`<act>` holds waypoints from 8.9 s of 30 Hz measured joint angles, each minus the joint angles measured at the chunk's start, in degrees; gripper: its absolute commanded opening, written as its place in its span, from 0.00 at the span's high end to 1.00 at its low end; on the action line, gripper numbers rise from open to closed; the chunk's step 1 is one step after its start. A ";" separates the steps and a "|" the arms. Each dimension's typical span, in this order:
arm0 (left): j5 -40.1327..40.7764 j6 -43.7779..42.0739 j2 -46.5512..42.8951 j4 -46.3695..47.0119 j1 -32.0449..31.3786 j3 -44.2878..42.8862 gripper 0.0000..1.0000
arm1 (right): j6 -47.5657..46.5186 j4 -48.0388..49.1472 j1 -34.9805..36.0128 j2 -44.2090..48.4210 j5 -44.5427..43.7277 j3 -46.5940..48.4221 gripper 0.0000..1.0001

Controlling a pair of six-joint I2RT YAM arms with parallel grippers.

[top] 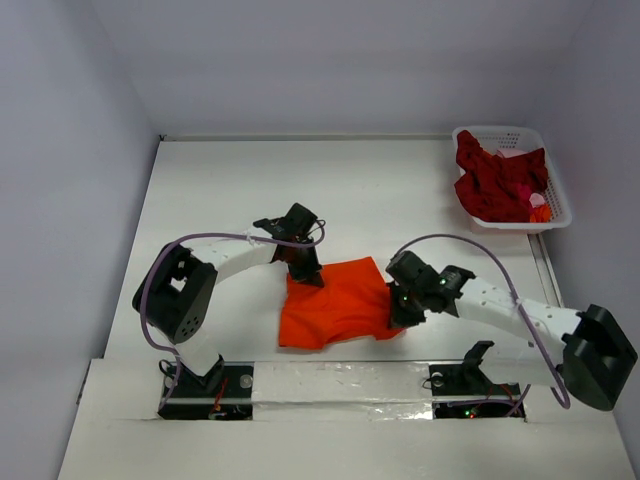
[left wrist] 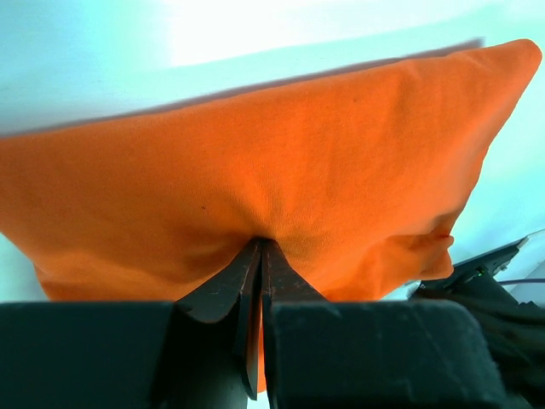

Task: Fold and stack the t-shirts
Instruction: Fold the tshirt

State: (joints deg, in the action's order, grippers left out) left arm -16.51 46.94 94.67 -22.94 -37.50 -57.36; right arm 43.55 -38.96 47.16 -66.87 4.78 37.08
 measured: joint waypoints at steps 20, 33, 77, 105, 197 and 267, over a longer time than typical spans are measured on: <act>1.70 -1.14 0.13 -4.63 0.00 -8.37 1.00 | -3.13 3.56 -0.22 -21.00 -1.55 18.27 1.00; 2.03 -1.49 2.38 -3.54 0.00 -4.15 1.00 | -3.56 8.57 -0.55 -28.02 1.33 19.91 1.00; 3.87 -7.67 22.25 -5.20 13.27 -30.51 1.00 | -11.26 7.21 -14.82 -45.27 6.58 41.72 1.00; 9.49 -10.05 19.63 -12.81 18.10 -37.68 1.00 | -16.50 0.83 -19.43 -47.36 7.15 54.53 1.00; 2.51 -10.43 22.36 -11.04 15.10 -35.28 1.00 | -15.28 -4.48 -18.95 -53.59 -1.79 65.22 1.00; -1.79 -10.10 38.86 -13.00 19.98 -51.49 1.00 | -17.59 -4.04 -7.45 -44.98 7.93 59.08 1.00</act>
State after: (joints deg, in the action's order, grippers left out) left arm -18.31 36.84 133.53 -35.94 -17.52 -108.86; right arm 25.96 -43.00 39.70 -111.85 12.71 96.16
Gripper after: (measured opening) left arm 0.003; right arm 0.011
